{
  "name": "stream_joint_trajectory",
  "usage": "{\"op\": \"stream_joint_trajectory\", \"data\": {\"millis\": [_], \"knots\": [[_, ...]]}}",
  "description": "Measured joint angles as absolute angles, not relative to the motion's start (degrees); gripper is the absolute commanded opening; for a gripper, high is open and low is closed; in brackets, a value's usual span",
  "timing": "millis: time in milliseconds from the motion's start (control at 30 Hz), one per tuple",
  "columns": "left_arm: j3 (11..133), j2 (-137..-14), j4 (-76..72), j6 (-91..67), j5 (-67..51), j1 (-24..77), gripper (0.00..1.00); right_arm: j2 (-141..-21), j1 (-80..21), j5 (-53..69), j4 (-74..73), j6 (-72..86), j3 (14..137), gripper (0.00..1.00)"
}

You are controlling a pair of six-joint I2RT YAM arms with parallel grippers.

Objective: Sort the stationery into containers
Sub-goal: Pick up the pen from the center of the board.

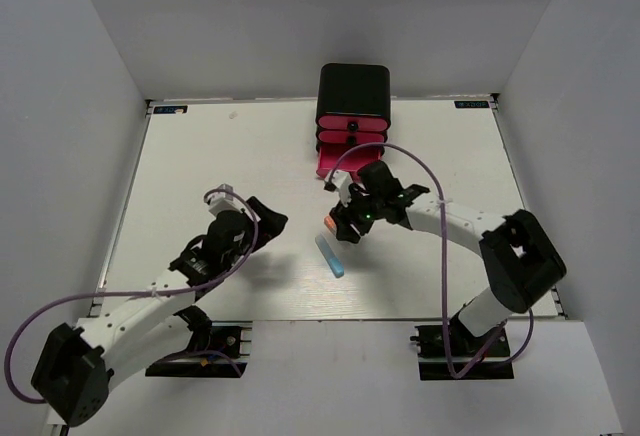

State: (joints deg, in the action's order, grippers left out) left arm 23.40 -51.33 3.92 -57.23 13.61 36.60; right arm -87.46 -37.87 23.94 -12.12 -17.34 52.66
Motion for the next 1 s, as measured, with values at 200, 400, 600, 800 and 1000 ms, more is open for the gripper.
{"op": "stream_joint_trajectory", "data": {"millis": [200, 400, 600, 800, 1000], "knots": [[21.9, -43.4, 10.2, -59.9, 15.0, 36.8, 0.94, -95.8, -42.6, 9.7, -11.3, -10.5, 57.7, 0.62], [21.8, -42.7, 13.4, -60.8, 15.6, 37.3, 0.94, -99.5, -45.3, 2.0, -10.6, -7.5, 59.4, 0.59], [22.0, -47.5, 13.5, -60.4, 15.0, 37.3, 0.94, -101.0, -45.6, -1.0, -10.5, -6.3, 59.4, 0.49], [23.2, -52.7, 13.3, -58.0, 12.6, 37.3, 0.91, -101.0, -45.5, 0.2, -10.5, -6.0, 59.2, 0.30], [24.6, -54.3, 9.7, -53.1, 8.2, 37.3, 0.80, -100.9, -44.9, 5.1, -10.8, -8.7, 59.4, 0.00]]}}
